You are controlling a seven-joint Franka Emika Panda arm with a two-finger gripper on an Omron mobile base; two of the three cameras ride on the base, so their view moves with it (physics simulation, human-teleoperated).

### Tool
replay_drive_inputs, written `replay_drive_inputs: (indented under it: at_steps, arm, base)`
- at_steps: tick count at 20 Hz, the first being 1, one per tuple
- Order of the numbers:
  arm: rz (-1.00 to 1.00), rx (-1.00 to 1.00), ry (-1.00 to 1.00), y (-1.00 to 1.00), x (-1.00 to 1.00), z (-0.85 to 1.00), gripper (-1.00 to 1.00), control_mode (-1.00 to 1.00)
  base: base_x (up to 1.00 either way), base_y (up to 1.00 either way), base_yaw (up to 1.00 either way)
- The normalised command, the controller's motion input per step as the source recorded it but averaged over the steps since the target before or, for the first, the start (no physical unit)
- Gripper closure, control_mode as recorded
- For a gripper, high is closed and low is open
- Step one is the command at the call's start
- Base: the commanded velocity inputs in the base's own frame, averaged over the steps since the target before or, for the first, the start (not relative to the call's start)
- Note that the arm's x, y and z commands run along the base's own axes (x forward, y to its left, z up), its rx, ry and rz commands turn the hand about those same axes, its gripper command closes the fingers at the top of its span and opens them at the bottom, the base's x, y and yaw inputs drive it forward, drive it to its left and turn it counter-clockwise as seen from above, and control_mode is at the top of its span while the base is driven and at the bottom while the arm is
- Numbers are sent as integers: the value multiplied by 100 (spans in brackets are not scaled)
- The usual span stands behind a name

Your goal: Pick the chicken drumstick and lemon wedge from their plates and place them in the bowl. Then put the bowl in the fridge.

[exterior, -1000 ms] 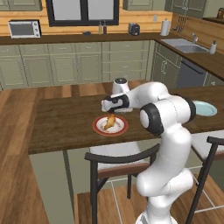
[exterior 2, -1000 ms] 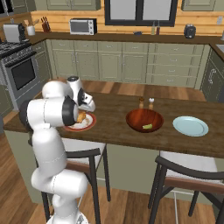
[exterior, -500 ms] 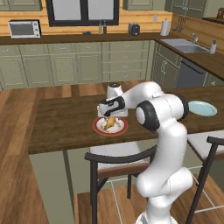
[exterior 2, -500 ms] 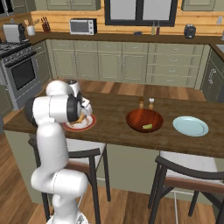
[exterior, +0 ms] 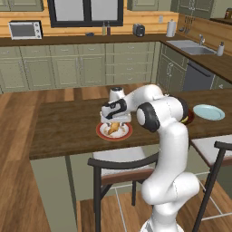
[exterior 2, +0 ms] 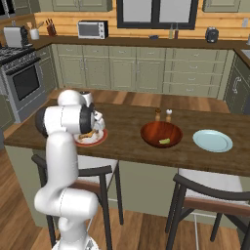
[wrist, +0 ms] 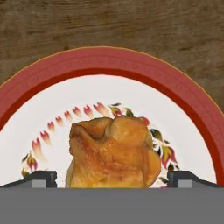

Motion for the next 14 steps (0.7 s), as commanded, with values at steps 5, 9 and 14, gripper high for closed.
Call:
replay_drive_inputs:
  at_steps: [5,9,14]
  arm:
    - [0,0,2,0,15,-19,-100,-100]
    - [0,0,8,0,0,-28,100,-100]
    - [0,0,1,0,0,-5,100,-100]
  base:
    - [0,0,0]
    - [0,0,0]
    - [0,0,0]
